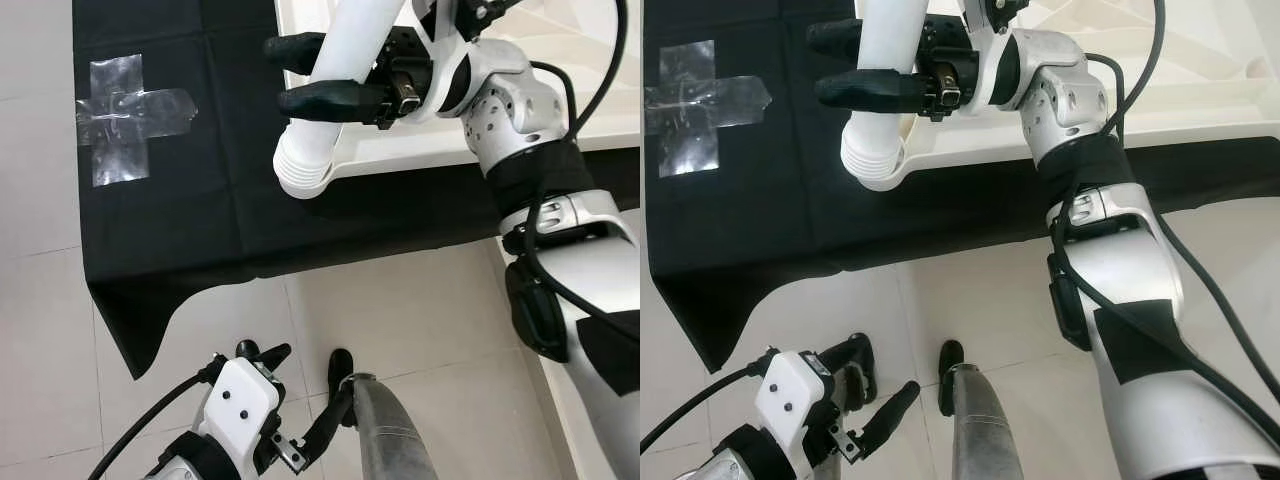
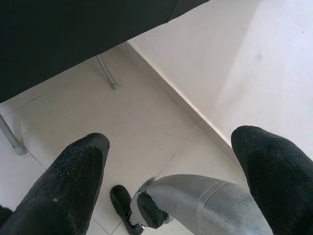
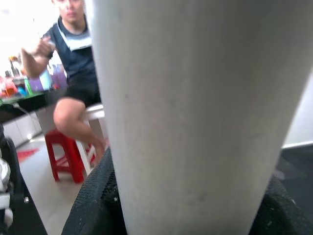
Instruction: Building children table
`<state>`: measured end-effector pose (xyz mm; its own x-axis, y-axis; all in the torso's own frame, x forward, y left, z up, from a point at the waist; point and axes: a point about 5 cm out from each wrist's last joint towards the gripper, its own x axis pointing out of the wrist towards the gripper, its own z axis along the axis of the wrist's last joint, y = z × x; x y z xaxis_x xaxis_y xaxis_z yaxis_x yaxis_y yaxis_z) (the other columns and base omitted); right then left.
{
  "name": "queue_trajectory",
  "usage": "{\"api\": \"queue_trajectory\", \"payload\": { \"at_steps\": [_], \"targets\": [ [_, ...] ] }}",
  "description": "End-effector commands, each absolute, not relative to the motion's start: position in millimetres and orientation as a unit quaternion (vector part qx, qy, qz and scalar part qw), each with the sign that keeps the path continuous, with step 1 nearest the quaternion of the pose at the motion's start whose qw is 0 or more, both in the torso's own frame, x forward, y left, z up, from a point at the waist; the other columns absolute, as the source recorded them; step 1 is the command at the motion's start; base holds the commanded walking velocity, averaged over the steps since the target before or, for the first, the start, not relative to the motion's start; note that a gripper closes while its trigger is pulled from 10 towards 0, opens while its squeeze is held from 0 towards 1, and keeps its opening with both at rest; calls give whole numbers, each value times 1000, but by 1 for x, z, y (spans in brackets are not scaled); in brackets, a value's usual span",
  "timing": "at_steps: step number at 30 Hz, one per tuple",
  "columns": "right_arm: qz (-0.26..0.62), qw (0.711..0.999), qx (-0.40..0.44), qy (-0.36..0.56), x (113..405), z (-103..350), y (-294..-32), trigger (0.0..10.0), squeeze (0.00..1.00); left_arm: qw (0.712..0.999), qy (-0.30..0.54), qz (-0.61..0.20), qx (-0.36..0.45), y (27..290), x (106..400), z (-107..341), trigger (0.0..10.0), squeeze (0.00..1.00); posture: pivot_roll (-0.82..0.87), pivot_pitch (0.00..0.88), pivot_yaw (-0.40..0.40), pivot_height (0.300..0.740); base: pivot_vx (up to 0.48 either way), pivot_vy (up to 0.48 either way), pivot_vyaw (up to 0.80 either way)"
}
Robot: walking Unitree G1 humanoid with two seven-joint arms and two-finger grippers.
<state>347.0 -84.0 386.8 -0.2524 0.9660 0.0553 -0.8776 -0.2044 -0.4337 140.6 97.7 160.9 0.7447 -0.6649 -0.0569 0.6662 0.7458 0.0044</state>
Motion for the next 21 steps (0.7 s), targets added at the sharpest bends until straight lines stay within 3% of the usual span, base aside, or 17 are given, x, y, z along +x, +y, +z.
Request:
{"api": "queue_trajectory", "payload": {
  "at_steps": [1, 8, 21],
  "targets": [
    [777, 597, -128, -154, 349, 371, -80, 10000, 0, 931, 43, -363, 2, 97, 135, 158, 10000, 0, 143, 592, -109, 740, 0, 0, 0],
    [771, 592, -200, -122, 351, 364, -76, 10000, 0, 931, 37, -364, 8, 98, 137, 160, 10000, 0, 136, 593, -112, 740, 0, 0, 0],
    [777, 570, -254, -84, 350, 354, -67, 10000, 0, 936, 22, -347, 54, 102, 139, 164, 10000, 0, 140, 585, -116, 740, 0, 0, 0]
  ]
}}
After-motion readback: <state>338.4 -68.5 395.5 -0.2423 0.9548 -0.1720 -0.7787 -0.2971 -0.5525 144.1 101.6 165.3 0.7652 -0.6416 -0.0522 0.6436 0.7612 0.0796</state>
